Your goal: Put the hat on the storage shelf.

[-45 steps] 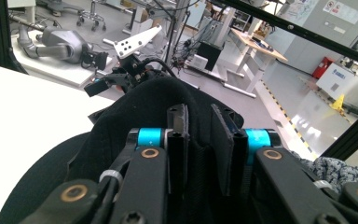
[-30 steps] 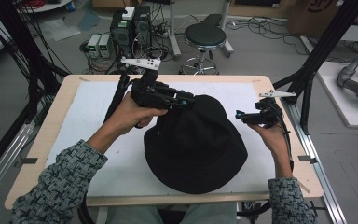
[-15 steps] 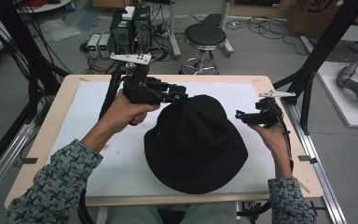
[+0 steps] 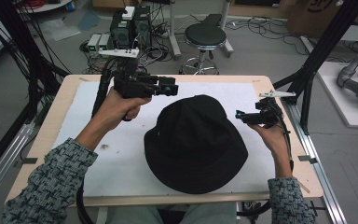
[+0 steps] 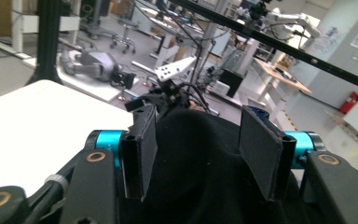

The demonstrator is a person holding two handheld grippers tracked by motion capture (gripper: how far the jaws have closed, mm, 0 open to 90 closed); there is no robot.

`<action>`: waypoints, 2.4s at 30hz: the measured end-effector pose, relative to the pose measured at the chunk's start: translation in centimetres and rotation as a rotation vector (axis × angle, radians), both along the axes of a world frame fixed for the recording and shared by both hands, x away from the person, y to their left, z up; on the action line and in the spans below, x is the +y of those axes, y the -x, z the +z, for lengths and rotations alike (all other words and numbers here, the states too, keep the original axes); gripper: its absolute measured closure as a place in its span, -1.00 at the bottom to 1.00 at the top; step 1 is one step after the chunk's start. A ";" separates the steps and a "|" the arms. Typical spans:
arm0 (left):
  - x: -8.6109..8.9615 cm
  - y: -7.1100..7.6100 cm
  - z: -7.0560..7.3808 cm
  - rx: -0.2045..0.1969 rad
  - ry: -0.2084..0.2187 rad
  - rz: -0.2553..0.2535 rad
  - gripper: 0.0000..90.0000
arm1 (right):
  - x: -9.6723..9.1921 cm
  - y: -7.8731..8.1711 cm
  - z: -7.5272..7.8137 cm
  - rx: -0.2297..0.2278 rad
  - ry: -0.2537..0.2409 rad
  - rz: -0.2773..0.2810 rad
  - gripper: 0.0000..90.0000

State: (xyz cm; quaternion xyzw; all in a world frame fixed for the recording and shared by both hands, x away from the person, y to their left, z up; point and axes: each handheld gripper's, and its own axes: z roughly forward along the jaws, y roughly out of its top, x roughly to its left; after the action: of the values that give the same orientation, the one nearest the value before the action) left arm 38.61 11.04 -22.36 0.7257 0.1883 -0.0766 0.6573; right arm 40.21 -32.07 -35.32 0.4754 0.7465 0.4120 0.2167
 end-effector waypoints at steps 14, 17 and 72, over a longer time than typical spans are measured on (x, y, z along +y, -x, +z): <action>2.6 -0.7 -0.2 -0.033 -0.065 0.150 -0.23 | 0.0 -0.1 0.0 0.004 -0.001 0.000 -0.86; 2.9 -0.9 -0.2 -0.032 -0.075 0.168 -0.27 | 0.1 -0.1 -0.1 0.004 0.000 -0.001 -0.86; 13.4 2.9 -9.3 -0.126 -0.329 0.722 -0.63 | 0.4 -0.5 -0.3 0.003 0.002 0.017 -0.86</action>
State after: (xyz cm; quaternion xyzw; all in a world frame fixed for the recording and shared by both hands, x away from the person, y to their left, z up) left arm 35.76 24.48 -31.68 0.7117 0.4002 0.2353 0.5272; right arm 40.73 -31.68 -35.64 0.4694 0.7513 0.4124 0.2124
